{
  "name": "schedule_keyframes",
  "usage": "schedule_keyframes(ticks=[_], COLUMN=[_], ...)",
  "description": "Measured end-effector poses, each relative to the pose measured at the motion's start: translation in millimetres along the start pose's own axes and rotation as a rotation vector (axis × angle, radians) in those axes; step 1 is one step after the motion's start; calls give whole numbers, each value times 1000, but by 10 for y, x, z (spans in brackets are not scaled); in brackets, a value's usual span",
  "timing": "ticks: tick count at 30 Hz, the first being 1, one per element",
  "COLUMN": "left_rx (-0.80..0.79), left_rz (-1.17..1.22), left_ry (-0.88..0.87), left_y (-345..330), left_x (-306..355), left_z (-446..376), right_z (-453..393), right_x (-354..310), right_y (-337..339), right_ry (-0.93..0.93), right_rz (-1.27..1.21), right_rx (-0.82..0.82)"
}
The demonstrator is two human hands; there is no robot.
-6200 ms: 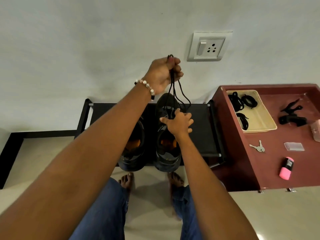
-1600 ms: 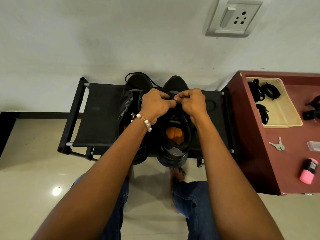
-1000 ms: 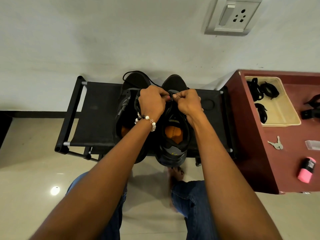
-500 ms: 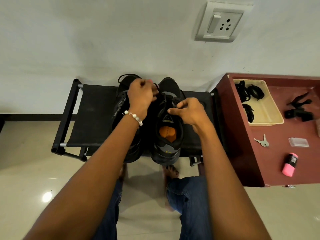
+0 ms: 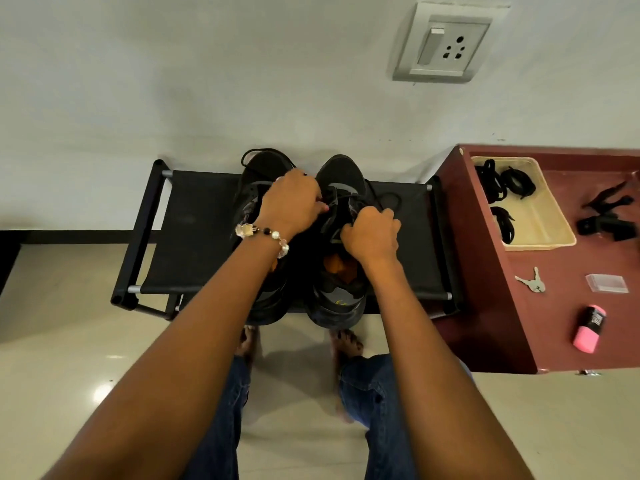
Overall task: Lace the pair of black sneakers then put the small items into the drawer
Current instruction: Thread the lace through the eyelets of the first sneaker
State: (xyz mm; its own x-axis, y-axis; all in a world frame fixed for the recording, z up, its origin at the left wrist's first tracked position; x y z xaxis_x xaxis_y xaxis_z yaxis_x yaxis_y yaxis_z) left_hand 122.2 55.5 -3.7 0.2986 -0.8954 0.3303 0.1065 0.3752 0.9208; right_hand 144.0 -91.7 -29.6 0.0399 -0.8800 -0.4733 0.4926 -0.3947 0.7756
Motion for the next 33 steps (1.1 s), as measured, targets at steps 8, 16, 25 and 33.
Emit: schedule_keyframes(ticks=[8, 16, 25, 33], left_rx=[122, 270, 153, 15], left_rz=[605, 2078, 593, 126], left_ry=[113, -22, 51, 144], left_y=[144, 442, 167, 80], left_x=[-157, -340, -47, 87], left_z=[36, 112, 15, 50], right_z=[-53, -22, -5, -23], right_x=[32, 27, 10, 11], right_y=[-58, -18, -29, -20], right_ry=[4, 10, -11, -5], right_rz=[-66, -126, -96, -78], right_rx=[7, 16, -6, 0])
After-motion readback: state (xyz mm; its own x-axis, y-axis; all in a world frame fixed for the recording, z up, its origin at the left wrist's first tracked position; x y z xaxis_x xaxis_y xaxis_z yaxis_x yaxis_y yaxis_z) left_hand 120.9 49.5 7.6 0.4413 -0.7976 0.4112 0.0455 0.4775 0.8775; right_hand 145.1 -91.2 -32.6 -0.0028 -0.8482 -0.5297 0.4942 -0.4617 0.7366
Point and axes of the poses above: each hand's wrist, its own z-axis away from the middle knuckle, its own y-axis out of the back of the hand, x = y × z, the point moved 9 cm from there along -z, towards the middle knuckle, and after that the axes turned 7 degrees about -x, right-handed, at the moved point
